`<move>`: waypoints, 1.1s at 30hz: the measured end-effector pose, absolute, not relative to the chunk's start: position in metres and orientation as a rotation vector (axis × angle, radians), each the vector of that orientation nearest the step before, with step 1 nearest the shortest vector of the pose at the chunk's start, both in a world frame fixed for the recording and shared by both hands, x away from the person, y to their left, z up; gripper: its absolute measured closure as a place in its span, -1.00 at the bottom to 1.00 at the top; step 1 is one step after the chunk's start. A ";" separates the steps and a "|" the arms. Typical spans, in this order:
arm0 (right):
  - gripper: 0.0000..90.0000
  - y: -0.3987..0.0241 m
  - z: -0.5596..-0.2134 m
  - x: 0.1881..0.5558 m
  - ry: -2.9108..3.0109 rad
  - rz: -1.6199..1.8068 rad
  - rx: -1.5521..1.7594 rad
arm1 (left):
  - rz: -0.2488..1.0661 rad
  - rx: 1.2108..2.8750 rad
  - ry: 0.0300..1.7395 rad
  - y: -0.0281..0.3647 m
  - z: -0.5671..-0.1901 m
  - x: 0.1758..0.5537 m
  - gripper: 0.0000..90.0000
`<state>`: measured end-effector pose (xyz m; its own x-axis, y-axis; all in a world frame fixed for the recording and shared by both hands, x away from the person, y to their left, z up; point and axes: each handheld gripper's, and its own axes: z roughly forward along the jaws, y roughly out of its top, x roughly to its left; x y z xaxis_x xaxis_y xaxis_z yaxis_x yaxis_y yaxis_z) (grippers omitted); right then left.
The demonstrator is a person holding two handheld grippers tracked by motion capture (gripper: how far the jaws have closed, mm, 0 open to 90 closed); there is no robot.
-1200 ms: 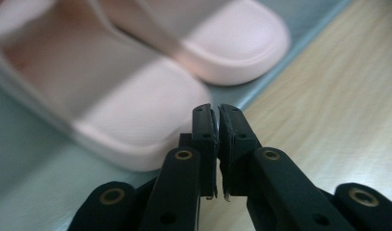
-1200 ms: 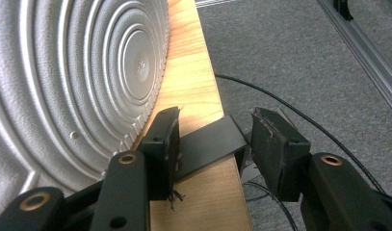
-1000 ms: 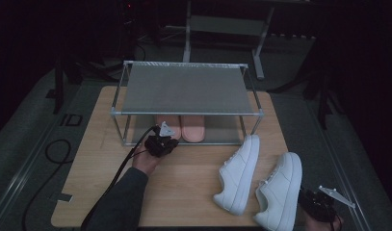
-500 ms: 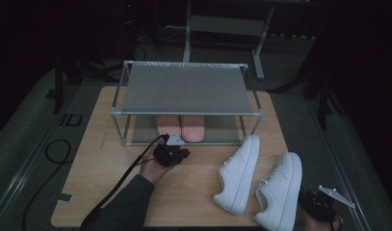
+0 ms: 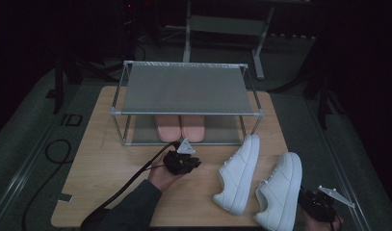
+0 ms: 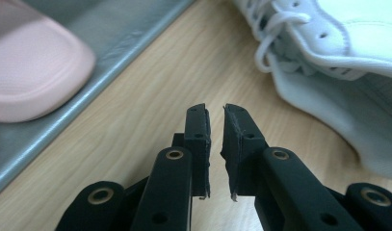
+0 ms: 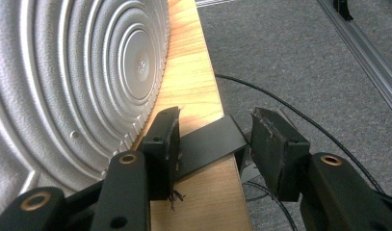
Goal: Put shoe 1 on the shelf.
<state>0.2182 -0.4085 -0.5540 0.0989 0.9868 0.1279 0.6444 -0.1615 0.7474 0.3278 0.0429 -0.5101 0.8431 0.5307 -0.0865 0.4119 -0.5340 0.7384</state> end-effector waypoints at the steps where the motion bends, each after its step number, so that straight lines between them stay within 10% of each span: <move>1: 0.17 -0.409 -0.554 0.218 1.592 0.865 1.866 | 0.188 2.207 0.683 0.043 -0.510 0.328 0.78; 33: 0.16 -0.408 -0.553 0.218 1.594 0.864 1.861 | 0.039 2.245 0.578 0.000 -0.523 0.313 0.51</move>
<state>0.2181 -0.4078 -0.5528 0.0960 0.9876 0.1245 0.6436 -0.1570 0.7491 0.3131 0.0003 -0.5234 0.8952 0.4177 -0.1551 0.3928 -0.5755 0.7173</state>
